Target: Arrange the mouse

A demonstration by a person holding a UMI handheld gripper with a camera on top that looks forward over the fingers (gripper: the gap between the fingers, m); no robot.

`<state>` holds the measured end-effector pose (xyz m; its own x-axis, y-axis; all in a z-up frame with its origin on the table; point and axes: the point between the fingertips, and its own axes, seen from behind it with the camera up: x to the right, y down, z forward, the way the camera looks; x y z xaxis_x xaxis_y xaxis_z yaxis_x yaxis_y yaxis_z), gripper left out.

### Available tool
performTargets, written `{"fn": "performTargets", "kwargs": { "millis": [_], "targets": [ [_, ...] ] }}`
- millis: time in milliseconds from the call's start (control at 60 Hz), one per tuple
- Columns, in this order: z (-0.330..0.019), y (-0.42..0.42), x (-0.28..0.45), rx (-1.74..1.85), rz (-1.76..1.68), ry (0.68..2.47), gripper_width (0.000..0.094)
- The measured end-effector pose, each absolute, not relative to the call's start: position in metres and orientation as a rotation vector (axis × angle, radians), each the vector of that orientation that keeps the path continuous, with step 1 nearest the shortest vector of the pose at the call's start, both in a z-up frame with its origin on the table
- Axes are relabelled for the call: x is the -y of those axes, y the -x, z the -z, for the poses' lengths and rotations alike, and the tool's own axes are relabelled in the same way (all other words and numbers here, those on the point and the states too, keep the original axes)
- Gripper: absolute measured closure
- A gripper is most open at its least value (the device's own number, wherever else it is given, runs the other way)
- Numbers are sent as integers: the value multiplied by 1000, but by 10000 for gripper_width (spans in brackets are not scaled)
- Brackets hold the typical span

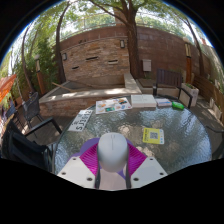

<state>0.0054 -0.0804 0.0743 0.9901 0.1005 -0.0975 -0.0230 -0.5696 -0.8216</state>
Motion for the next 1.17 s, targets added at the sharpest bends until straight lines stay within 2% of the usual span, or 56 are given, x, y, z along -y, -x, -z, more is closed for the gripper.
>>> {"fn": "performTargets", "kwargs": {
  "millis": [100,200,233,267,317,367,433,567,683,700,717,1000,1167],
  "targets": [
    [-10,11,91,88,-118,2279,540],
    [17,19,97,113,-118,2341,438],
    [12,17,97,110,-101,2326,406],
    [6,16,99,109,-86,2322,296],
    [-11,18,104,114,-82,2309,68],
    [-31,21,112,106,-79,2287,117],
    [-67,23,125,88,-76,2272,87],
    [-131,26,170,66,-54,2237,85],
    [-172,31,215,53,-54,2213,71],
    [-177,31,221,54,-51,2207,103],
    [-181,32,228,56,-49,2201,72],
    [-209,29,345,69,-14,2191,82],
    [-225,33,376,61,-20,2167,82]
  ]
}}
